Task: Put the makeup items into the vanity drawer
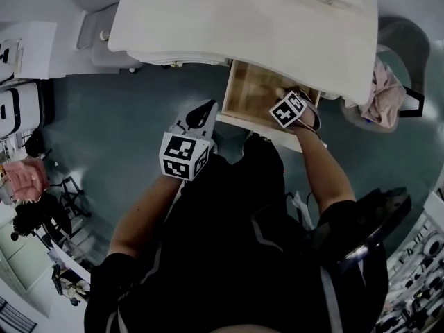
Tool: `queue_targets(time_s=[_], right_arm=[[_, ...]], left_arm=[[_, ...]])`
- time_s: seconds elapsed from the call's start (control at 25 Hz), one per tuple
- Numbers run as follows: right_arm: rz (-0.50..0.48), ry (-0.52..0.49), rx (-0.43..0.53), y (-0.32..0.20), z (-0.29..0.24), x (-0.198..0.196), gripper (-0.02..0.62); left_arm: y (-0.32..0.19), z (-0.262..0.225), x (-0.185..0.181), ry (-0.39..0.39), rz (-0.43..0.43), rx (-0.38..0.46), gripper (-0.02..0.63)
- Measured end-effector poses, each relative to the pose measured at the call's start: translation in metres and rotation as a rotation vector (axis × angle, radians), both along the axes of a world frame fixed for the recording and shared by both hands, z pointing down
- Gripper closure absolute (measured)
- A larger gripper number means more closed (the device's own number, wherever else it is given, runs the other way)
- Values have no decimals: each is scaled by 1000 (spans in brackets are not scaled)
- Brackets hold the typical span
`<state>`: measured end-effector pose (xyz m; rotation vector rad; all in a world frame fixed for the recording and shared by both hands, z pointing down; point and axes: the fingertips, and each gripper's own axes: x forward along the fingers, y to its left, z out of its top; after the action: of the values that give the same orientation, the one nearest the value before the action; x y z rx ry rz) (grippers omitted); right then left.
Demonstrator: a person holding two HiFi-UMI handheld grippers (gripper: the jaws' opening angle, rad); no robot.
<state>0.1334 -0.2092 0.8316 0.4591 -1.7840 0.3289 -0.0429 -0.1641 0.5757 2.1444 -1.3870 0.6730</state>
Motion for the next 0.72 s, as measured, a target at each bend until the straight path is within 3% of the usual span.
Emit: queue_targets(time_s=[0.16,0.52,0.72], right_arm=[[4,-1,-9,-3,-3,-1,342],[59,-43,-6,2,-55,-7,337],[138,-99,32,0,-95,-16,347]], left_arm=[[2,-2,-4,-5,13,-5,603],[-9,-29,-12,22,88,38,603],[-18,-44,-18,42,146,73,603]])
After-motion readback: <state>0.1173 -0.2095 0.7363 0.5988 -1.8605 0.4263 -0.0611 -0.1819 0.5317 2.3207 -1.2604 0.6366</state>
